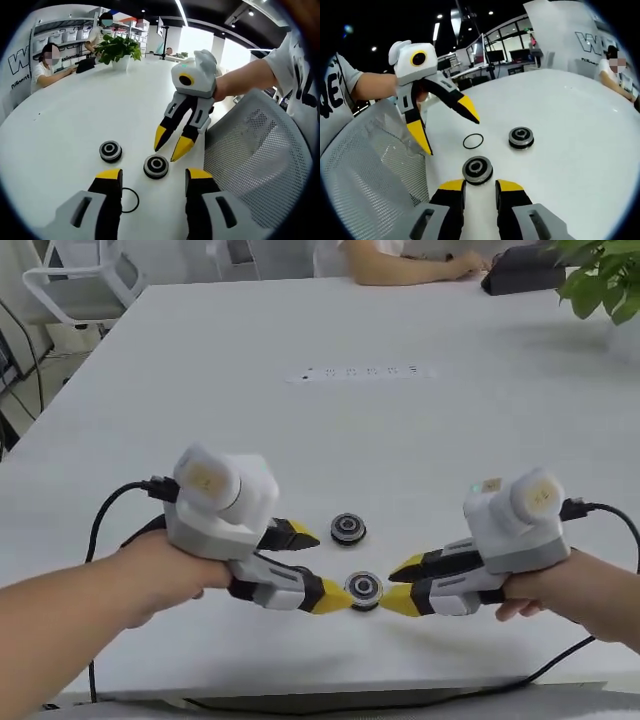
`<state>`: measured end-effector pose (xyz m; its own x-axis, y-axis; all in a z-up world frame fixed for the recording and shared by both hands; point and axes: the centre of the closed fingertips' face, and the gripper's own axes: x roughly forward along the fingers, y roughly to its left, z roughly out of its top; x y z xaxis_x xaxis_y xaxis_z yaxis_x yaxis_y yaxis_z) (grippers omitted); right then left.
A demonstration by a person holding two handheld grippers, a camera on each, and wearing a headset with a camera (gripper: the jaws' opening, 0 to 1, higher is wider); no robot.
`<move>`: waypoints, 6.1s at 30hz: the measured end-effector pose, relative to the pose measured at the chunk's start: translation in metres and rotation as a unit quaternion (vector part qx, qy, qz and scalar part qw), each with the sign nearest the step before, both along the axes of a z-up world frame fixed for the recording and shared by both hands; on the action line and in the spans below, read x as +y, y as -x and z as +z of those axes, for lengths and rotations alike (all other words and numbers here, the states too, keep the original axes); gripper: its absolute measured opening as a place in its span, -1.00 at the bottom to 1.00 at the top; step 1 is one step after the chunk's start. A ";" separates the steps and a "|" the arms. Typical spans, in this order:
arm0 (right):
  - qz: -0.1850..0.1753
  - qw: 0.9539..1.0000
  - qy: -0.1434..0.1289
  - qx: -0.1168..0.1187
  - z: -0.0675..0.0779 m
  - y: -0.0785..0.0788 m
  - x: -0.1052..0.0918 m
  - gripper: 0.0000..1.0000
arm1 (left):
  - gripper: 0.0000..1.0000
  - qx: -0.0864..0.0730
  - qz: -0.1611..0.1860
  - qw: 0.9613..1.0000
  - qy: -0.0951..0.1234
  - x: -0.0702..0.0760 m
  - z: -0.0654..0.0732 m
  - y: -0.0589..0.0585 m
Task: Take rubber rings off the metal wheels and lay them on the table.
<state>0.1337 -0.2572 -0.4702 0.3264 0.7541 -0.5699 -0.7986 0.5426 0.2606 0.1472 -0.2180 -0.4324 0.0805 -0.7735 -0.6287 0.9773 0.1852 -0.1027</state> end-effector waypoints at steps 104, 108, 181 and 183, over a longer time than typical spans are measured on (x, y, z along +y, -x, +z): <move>-0.064 0.997 -0.041 0.033 -0.013 -0.004 0.001 -1.00 | -0.86 -0.066 -0.011 0.998 -0.017 -0.029 -0.030 0.003; -0.080 0.994 -0.058 0.047 -0.012 -0.005 -0.002 -1.00 | -0.86 -0.066 -0.010 0.998 -0.016 -0.029 -0.030 0.003; -0.095 0.984 -0.134 0.071 0.012 -0.002 0.011 -1.00 | -0.86 -0.068 -0.011 0.997 -0.021 -0.030 -0.030 0.007; -0.093 0.984 -0.136 0.071 0.013 -0.001 0.012 -1.00 | -0.86 -0.068 -0.012 0.997 -0.021 -0.030 -0.030 0.007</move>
